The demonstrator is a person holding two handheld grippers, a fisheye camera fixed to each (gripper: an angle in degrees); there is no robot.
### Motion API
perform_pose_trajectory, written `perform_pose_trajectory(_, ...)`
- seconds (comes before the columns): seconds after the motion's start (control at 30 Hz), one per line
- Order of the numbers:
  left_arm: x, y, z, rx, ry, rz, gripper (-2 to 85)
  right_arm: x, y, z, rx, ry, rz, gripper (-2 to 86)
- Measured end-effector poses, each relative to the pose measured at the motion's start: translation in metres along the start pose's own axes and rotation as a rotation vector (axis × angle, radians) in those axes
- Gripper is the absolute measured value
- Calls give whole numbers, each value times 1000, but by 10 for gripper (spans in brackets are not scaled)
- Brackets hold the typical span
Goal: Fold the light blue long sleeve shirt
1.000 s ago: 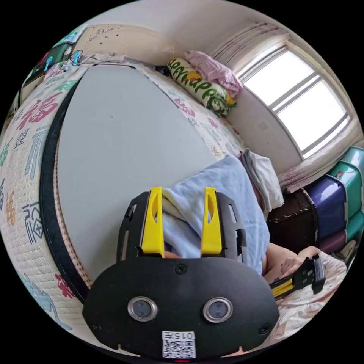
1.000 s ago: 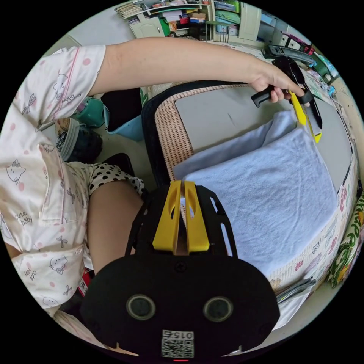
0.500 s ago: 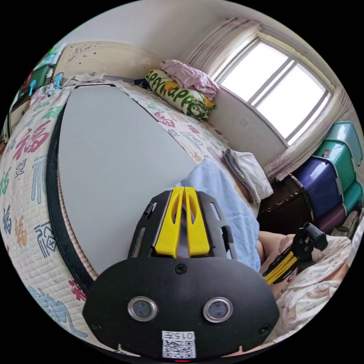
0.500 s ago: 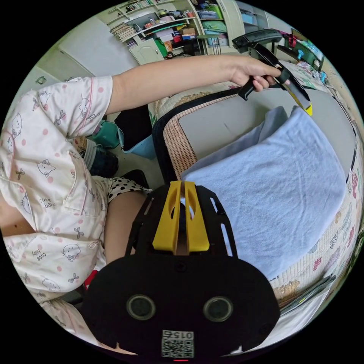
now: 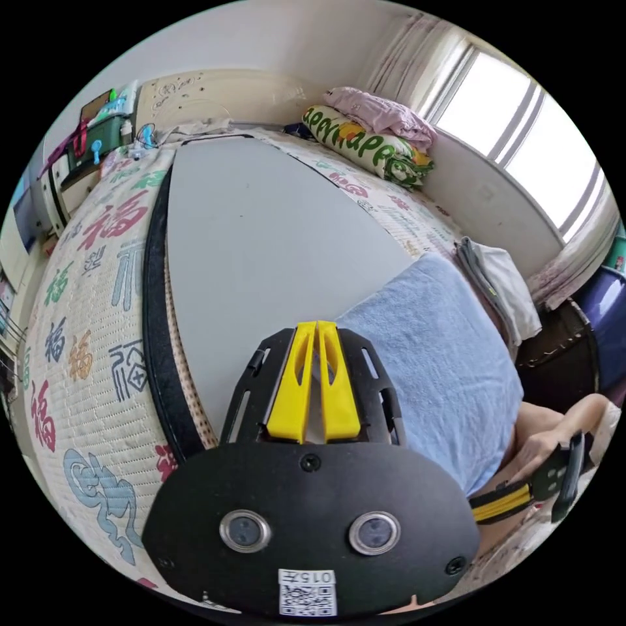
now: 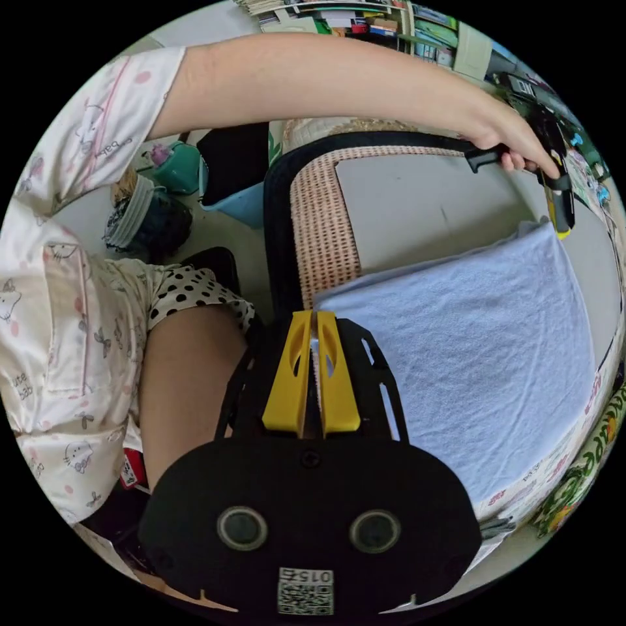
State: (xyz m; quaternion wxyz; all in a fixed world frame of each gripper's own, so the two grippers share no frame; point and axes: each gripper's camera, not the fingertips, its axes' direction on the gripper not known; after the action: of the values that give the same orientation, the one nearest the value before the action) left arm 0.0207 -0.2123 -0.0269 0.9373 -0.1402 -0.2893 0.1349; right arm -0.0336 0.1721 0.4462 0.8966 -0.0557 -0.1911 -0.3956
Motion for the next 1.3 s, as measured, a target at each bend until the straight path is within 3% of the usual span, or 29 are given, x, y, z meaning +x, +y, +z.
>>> perform_pose_trajectory(0.33,59,11,11,-43,-184,112,2,-6,-43,-42,7,202,-14,32)
perform_pose_trajectory(0.53,61,15,7,-67,-205,95,25,-4,-39,-174,358,119,-15,42)
perform_pose_trajectory(0.6,60,21,-2,-48,-203,73,35,20,-30,-208,434,114,62,46)
perform_pose_trajectory(0.77,71,77,-71,68,-108,97,59,123,55,-298,683,127,501,49)
perform_pose_trajectory(0.97,155,200,-118,21,174,241,83,192,111,-330,729,36,827,62)
perform_pose_trajectory(1.07,172,248,-114,-63,144,136,110,215,91,-332,724,-51,892,86)
perform_pose_trajectory(1.3,157,265,-115,-11,232,-46,99,261,5,-367,615,-138,907,122)
